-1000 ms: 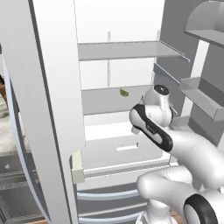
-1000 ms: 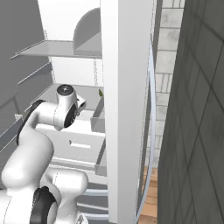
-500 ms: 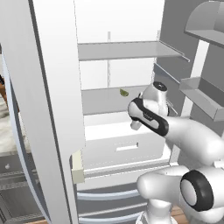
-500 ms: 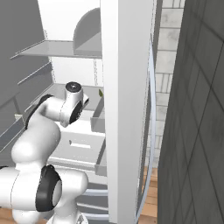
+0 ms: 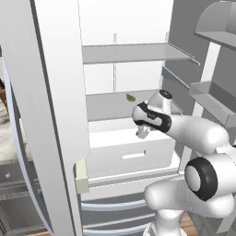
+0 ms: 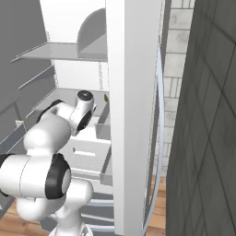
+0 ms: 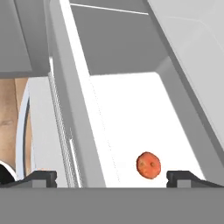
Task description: Fully open the fridge drawer.
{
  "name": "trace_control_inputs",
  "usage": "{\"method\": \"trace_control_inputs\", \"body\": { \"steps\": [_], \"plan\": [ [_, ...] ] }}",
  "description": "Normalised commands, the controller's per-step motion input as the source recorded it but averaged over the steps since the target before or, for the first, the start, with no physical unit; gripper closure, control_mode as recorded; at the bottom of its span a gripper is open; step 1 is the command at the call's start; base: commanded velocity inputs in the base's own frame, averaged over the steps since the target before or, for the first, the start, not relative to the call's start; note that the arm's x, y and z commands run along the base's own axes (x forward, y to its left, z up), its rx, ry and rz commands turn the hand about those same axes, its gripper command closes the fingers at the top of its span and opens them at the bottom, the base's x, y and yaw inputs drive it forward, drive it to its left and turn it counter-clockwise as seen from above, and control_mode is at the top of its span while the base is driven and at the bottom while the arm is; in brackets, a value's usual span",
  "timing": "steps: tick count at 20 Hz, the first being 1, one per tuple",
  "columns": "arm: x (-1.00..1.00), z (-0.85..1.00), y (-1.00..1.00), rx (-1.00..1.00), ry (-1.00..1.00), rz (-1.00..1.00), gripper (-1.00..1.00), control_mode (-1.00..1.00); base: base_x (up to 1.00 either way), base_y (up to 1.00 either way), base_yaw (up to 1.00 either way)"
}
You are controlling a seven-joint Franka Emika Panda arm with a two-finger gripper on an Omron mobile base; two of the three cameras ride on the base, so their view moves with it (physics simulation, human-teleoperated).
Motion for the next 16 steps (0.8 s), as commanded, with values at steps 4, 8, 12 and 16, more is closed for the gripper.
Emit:
{"method": "trace_control_inputs", "body": {
  "steps": [4,8,12,16],
  "plan": [
    [0.12,-0.43,0.03,-0.01,0.0,0.1,-1.0,-1.0,0.0,0.0,0.0],
    [0.0,-0.5,0.28,-0.07,0.0,0.1,1.0,-1.0,0.0,0.0,0.0],
    [0.0,-0.34,0.12,-0.04,0.03,0.09,1.0,-1.0,0.0,0.0,0.0],
    [-0.18,-0.02,0.16,-0.09,0.0,0.05,1.0,-1.0,0.0,0.0,0.0]
  ]
}}
